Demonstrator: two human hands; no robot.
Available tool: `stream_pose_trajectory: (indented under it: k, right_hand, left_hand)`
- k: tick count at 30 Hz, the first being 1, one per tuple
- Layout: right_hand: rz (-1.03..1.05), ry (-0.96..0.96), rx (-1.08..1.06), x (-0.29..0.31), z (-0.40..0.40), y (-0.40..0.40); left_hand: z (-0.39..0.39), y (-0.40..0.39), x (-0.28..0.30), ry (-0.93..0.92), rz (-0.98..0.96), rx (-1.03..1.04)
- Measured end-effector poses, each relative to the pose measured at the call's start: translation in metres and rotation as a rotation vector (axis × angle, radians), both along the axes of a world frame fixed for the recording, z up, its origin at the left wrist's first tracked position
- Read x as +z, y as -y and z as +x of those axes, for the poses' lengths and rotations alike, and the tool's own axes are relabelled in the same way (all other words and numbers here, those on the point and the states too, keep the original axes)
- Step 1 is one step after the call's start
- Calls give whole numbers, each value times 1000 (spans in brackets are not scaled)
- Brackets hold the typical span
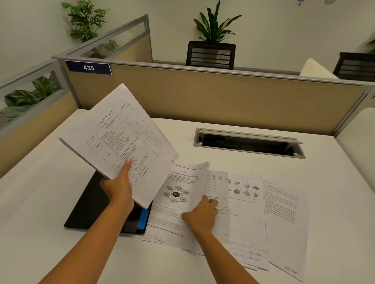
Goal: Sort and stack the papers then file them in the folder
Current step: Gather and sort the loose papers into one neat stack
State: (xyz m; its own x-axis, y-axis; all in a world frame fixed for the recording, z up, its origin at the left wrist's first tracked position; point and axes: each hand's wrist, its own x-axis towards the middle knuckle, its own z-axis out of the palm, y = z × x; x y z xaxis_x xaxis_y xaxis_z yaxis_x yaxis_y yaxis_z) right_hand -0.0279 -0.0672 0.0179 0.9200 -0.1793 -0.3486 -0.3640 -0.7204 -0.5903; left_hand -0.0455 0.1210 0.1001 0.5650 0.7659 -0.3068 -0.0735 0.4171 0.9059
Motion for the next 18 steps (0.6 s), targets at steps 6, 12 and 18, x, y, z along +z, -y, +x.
stream_pose_trajectory:
  k: [6,12,18]
  right_hand:
    - [211,10,-63,-2,-5,-3]
    - [235,9,-113,-4,-2,26]
    - [-22,19,-139,-8,8,67]
  left_hand:
    - [0,-1,0,-13,-8,7]
    - [-1,-7,-1,3,9,11]
    - [2,-12,2,-2,-10,40]
